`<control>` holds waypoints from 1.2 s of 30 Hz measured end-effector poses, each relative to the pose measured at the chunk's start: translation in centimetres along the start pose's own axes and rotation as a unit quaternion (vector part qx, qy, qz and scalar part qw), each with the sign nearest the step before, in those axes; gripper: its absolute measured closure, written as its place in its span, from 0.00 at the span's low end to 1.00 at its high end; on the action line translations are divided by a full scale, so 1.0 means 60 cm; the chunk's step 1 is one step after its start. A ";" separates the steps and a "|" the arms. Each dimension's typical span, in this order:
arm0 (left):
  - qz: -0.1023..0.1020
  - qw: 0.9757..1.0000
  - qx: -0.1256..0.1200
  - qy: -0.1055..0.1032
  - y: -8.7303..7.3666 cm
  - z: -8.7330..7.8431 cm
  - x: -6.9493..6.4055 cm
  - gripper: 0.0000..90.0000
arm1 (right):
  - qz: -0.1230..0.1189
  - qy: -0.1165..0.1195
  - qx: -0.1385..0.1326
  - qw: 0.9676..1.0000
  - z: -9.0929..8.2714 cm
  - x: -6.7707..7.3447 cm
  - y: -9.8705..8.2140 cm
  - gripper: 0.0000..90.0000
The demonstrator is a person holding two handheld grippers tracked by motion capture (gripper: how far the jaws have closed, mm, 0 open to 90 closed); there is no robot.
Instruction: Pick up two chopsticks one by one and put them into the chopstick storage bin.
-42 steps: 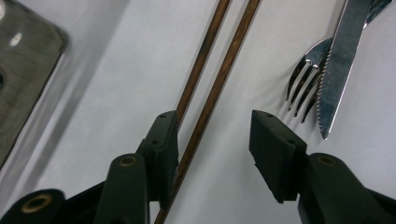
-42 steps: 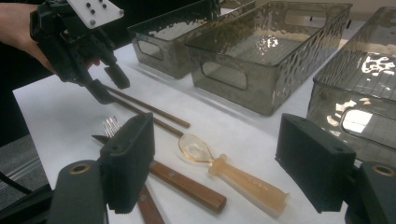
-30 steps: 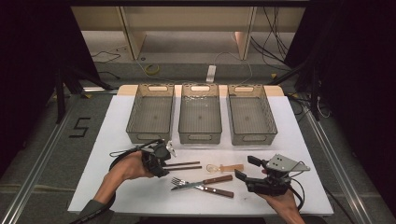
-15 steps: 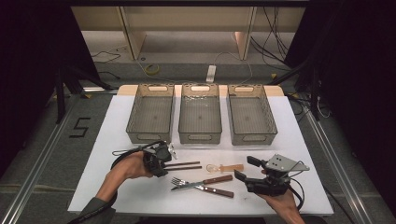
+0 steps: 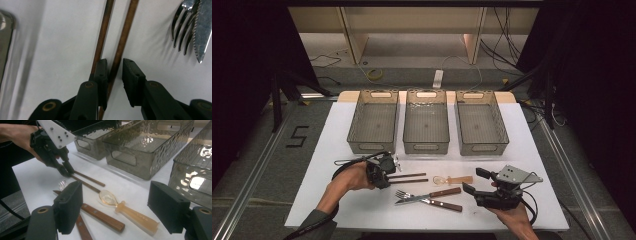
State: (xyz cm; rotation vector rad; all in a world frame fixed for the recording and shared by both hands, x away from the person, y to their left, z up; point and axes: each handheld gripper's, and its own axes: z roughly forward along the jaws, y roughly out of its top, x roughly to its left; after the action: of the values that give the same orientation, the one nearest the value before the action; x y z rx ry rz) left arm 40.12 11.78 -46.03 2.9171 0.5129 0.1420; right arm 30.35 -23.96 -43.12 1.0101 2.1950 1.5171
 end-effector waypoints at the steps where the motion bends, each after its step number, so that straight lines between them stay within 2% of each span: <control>1: 0.003 1.000 0.002 0.001 0.000 -0.001 0.000 0.82 | 0.000 0.001 0.001 1.000 0.000 0.000 0.000 0.32; 3: 0.010 1.000 0.011 0.000 0.000 -0.002 0.001 0.83 | -0.001 0.001 0.001 1.000 0.000 0.000 0.000 0.32; 10: 0.021 1.000 0.016 -0.005 -0.001 -0.001 -0.002 0.88 | -0.002 0.004 0.002 1.000 0.001 0.000 0.000 0.32; 16: 0.031 0.999 0.013 -0.007 -0.001 -0.001 -0.004 0.91 | -0.002 0.005 0.005 1.000 0.001 0.000 0.000 0.32; 20: 0.045 0.999 0.013 -0.006 -0.001 -0.001 -0.005 0.92 | -0.002 0.006 0.006 1.000 0.002 0.000 0.000 0.32; 30: 0.053 0.999 0.007 -0.005 -0.003 -0.004 -0.007 0.94 | -0.004 0.010 0.009 1.000 0.002 0.001 0.000 0.32; 33: 0.048 0.999 0.003 -0.006 -0.002 -0.012 -0.009 0.94 | -0.005 0.012 0.009 1.000 0.002 0.002 0.000 0.32; 36: 0.039 0.999 -0.008 0.007 0.000 -0.026 -0.009 0.94 | -0.006 0.013 0.010 1.000 0.003 0.003 0.000 0.32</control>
State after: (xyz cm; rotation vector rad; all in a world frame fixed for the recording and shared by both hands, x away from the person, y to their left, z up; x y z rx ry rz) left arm 39.45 11.85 -44.51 2.9224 0.3989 0.1762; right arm 30.31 -23.72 -43.14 0.9878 2.2330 1.5151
